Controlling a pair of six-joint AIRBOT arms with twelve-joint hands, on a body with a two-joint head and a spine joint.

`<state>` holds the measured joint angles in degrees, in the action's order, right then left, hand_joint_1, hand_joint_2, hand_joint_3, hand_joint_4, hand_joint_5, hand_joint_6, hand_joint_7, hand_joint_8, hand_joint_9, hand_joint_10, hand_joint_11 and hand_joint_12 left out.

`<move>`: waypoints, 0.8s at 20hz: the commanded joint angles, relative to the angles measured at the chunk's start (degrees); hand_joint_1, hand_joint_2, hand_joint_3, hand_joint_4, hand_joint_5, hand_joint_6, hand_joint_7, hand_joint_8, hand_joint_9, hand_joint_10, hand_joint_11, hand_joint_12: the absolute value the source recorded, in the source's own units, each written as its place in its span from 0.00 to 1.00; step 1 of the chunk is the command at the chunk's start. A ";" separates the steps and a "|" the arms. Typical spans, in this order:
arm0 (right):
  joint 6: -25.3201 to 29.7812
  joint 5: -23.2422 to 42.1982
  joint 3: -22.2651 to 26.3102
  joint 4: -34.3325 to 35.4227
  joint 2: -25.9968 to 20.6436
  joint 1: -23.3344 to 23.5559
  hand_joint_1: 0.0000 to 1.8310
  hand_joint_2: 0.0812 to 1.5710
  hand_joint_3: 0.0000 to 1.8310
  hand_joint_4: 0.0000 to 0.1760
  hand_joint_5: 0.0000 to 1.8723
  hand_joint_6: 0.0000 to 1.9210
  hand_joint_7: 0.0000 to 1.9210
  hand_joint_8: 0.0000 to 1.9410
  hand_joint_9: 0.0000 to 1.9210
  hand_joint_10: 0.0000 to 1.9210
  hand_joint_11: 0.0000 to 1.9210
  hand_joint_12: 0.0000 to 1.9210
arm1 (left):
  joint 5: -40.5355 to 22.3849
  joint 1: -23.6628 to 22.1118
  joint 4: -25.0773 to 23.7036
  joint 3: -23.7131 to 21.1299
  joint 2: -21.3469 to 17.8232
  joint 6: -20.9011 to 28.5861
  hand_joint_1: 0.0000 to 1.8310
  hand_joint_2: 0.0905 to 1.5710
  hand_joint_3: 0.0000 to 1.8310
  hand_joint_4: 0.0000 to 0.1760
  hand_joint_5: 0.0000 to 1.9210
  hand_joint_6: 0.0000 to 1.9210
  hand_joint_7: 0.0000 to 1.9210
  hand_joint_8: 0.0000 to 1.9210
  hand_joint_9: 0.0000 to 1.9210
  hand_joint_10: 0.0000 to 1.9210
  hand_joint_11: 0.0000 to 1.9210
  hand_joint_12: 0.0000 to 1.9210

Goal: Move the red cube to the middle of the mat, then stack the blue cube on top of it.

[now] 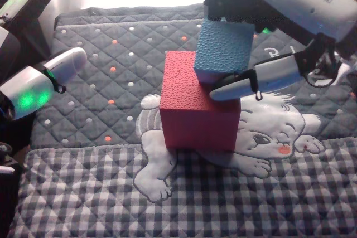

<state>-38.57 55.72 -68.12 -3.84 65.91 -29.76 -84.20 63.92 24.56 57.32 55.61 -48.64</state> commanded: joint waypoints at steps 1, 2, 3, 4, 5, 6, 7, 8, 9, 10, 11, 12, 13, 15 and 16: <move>0.38 2.69 -0.68 0.13 0.63 0.39 0.62 0.81 0.03 0.00 0.29 0.78 0.40 0.82 0.45 0.94 0.43 1.00 | -7.01 -0.18 -0.89 0.22 0.14 0.19 0.30 0.81 0.00 0.49 0.05 0.00 0.00 0.00 0.00 0.00 0.02 0.02; 1.38 2.68 -1.13 0.13 0.91 0.14 0.53 0.84 0.01 0.00 0.30 0.83 0.30 0.71 0.39 0.86 0.38 0.97 | -7.01 -0.18 -0.89 0.22 0.14 0.19 0.31 0.82 0.00 0.48 0.05 0.00 0.00 0.00 0.00 0.00 0.02 0.02; 2.80 2.68 -1.65 0.13 1.28 -0.04 0.49 0.86 0.01 0.00 0.29 0.86 0.22 0.65 0.33 0.83 0.34 0.95 | -7.01 -0.18 -0.89 0.22 0.15 0.19 0.31 0.82 0.00 0.53 0.05 0.00 0.00 0.00 0.00 0.00 0.02 0.02; 3.03 2.69 -1.76 0.13 1.41 -0.04 0.45 0.88 0.00 0.00 0.26 0.89 0.18 0.59 0.26 0.82 0.26 0.96 | -7.01 -0.18 -0.86 0.22 0.16 0.19 0.30 0.82 0.00 0.51 0.05 0.00 0.00 0.00 0.00 0.00 0.00 0.09; 3.03 2.70 -1.76 0.13 1.41 -0.04 0.44 0.90 0.00 0.00 0.25 0.91 0.15 0.53 0.23 0.83 0.22 0.98 | -7.01 -0.18 -0.85 0.23 0.16 0.19 0.30 0.82 0.00 0.54 0.05 0.00 0.00 0.00 0.00 0.00 0.00 0.13; 3.03 2.70 -1.77 0.13 1.41 -0.04 0.44 0.90 0.00 0.00 0.25 0.91 0.15 0.53 0.23 0.83 0.22 0.98 | -7.01 -0.18 -0.85 0.25 0.17 0.19 0.30 0.82 0.00 0.54 0.05 0.00 0.00 0.00 0.00 0.00 0.00 0.13; 3.03 2.69 -1.77 0.14 1.41 -0.05 0.43 0.89 0.00 0.17 0.25 0.90 0.16 0.45 0.20 0.77 0.16 0.95 | -7.04 -0.18 -0.85 0.25 0.20 0.19 0.29 0.82 0.00 0.56 0.04 0.00 0.00 0.00 0.00 0.00 0.00 0.13; 3.03 2.69 -1.77 0.16 1.41 -0.09 0.43 0.89 0.00 0.17 0.25 0.90 0.16 0.45 0.20 0.77 0.16 0.95 | -7.05 -0.18 -0.85 0.25 0.21 0.19 0.29 0.82 0.00 0.56 0.04 0.00 0.00 0.00 0.00 0.00 0.00 0.13; 3.03 2.69 -1.77 0.22 1.41 -0.18 0.42 0.89 0.00 0.24 0.25 0.91 0.16 0.36 0.20 0.74 0.13 0.95 | -7.05 -0.18 -0.84 0.25 0.23 0.19 0.29 0.82 0.00 0.51 0.04 0.00 0.00 0.00 0.00 0.00 0.00 0.13; 3.03 2.69 -1.77 0.25 1.41 -0.23 0.42 0.90 0.00 0.27 0.25 0.91 0.17 0.30 0.20 0.72 0.13 0.94 | -7.09 -0.18 -0.78 0.23 0.23 0.19 0.29 0.81 0.00 0.53 0.04 0.00 0.00 0.00 0.00 0.00 0.00 0.13; 3.03 2.69 -1.77 0.26 1.41 -0.24 0.41 0.90 0.00 0.28 0.24 0.92 0.19 0.22 0.20 0.69 0.11 0.92 | -7.17 -0.17 -0.73 0.22 0.23 0.20 0.29 0.81 0.00 0.49 0.04 0.00 0.00 0.00 0.00 0.00 0.00 0.14; 3.03 2.69 -1.77 0.30 1.41 -0.25 0.40 0.86 0.00 0.00 0.14 0.70 0.19 0.19 0.19 0.67 0.10 0.92 | -7.20 -0.17 -0.72 0.22 0.23 0.20 0.29 0.81 0.00 0.51 0.04 0.00 0.00 0.00 0.00 0.00 0.00 0.15; 3.03 2.70 -1.77 0.30 1.41 -0.25 0.42 0.89 0.00 0.00 0.23 0.87 0.20 0.18 0.19 0.67 0.11 0.93 | -7.22 -0.17 -0.72 0.23 0.23 0.20 0.30 0.82 0.00 0.44 0.04 0.00 0.00 0.00 0.00 0.00 0.00 0.12; 3.03 2.70 -1.79 0.30 1.41 -0.25 0.41 0.90 0.00 0.24 0.24 0.92 0.20 0.17 0.19 0.64 0.12 0.92 | -7.25 -0.17 -0.72 0.23 0.24 0.20 0.29 0.82 0.00 0.57 0.04 0.00 0.00 0.00 0.00 0.00 0.00 0.08; 3.03 2.69 -1.79 0.30 1.40 -0.25 0.39 0.83 0.00 0.00 0.05 0.54 0.18 0.08 0.15 0.56 0.06 0.87 | -7.30 -0.17 -0.72 0.21 0.24 0.20 0.28 0.81 0.00 0.64 0.04 0.00 0.00 0.00 0.00 0.00 0.00 0.10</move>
<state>-35.35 52.84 -69.69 -4.08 67.42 -30.26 -84.25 63.94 24.97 57.32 55.61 -48.64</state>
